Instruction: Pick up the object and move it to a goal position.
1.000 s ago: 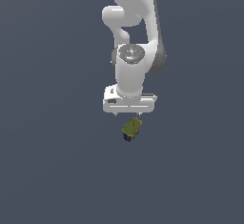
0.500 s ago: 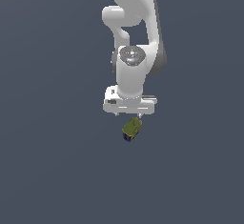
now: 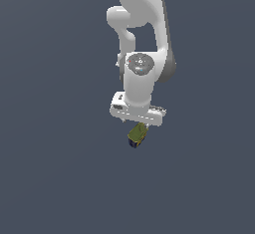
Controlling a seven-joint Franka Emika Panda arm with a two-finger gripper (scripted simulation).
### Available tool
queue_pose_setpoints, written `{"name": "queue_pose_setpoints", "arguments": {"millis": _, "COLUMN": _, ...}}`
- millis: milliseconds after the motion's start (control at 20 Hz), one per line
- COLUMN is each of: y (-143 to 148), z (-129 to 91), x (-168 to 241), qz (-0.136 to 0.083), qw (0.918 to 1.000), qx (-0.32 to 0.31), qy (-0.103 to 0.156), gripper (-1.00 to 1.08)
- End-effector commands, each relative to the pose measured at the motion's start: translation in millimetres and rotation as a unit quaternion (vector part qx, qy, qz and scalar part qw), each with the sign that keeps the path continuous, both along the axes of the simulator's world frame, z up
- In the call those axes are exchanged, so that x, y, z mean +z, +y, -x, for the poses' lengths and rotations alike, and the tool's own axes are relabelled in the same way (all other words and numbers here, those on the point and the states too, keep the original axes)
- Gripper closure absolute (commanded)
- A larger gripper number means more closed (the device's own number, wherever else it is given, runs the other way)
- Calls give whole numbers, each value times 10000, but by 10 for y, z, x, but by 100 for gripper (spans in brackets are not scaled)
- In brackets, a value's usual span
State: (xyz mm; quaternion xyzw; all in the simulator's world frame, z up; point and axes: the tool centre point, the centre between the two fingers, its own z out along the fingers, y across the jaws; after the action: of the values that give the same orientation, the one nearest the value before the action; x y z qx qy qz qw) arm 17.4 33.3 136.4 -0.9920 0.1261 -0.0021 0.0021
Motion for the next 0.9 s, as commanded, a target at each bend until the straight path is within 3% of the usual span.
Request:
{"name": "queue_pose_setpoints", "arguments": {"millis": 0, "y": 23, "z": -21, "x": -41, "qz": -2, "qw": 9995, "qx": -325, "qy": 6, "gripper": -92}}
{"name": "queue_pose_setpoints", "arguments": {"millis": 450, "y": 102, "z": -91, "x": -182, "qz": 2, "qw": 9896, "qx": -1440, "qy": 22, "gripper": -92}}
{"name": "queue_pose_setpoints", "arguments": {"millis": 850, "y": 144, "z": -127, "x": -257, "qz": 10, "qw": 9793, "qx": -2026, "qy": 27, "gripper": -92}}
